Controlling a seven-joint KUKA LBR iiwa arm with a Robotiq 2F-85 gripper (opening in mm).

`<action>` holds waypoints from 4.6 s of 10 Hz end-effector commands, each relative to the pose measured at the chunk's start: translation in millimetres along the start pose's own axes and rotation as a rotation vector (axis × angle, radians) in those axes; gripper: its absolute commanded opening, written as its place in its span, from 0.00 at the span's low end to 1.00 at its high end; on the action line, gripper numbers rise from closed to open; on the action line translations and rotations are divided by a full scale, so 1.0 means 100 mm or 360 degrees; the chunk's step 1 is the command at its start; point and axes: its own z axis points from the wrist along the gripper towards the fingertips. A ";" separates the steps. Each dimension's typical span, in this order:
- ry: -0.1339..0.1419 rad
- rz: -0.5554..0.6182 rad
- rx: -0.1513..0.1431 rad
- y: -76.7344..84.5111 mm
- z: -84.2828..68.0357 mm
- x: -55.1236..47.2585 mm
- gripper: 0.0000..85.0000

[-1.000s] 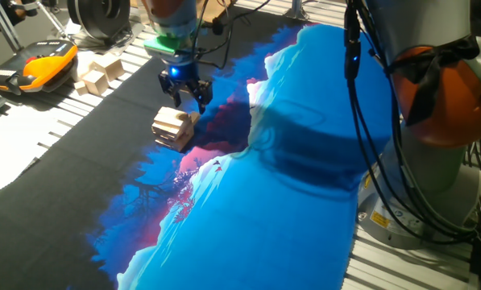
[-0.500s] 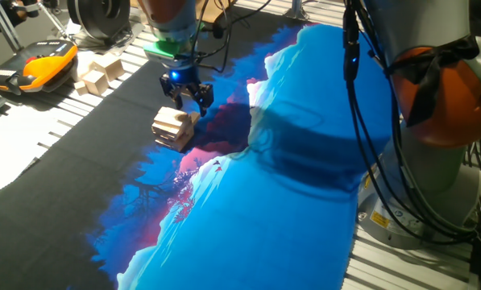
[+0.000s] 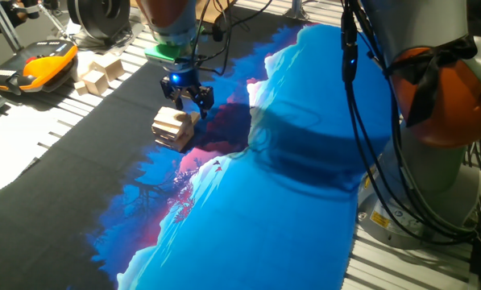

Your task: Play Jenga

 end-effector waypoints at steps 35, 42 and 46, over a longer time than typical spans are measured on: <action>-0.0043 -0.0137 0.0035 -0.10 0.14 -0.02 0.40; -0.0042 -0.0147 0.0033 -0.12 0.14 -0.02 0.40; -0.0043 -0.0156 0.0033 -0.12 0.14 -0.02 0.40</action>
